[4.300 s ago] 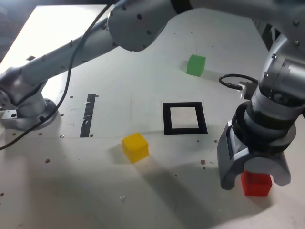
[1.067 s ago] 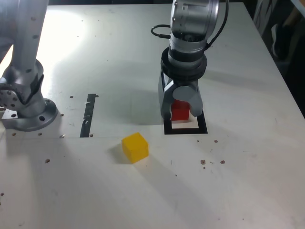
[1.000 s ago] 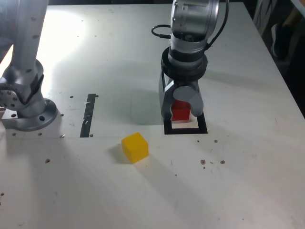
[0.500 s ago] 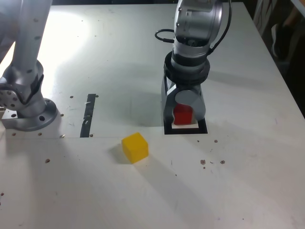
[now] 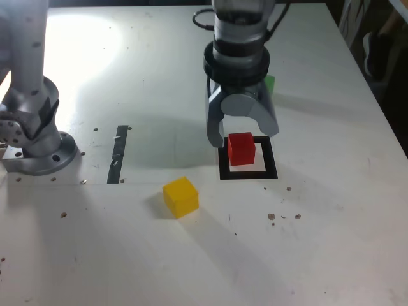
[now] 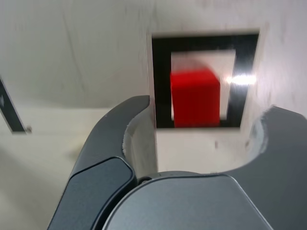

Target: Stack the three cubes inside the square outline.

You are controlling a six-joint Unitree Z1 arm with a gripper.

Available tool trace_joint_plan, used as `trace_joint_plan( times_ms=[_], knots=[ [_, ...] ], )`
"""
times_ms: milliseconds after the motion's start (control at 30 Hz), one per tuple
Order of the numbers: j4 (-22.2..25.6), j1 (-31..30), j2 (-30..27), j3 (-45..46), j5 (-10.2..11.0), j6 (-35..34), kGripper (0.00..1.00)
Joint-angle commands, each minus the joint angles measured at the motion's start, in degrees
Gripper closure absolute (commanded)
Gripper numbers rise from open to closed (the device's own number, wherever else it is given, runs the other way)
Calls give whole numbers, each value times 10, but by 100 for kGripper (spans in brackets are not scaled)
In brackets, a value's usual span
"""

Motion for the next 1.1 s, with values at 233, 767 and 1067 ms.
trace_joint_plan(
  times_ms=[233, 767, 1067],
  knots=[
    [66, -82, 4, 2, -77, -127, 2],
    [55, -158, -11, 90, -108, -255, 2],
    [2, -149, 12, 118, -103, -253, 2]
  ],
)
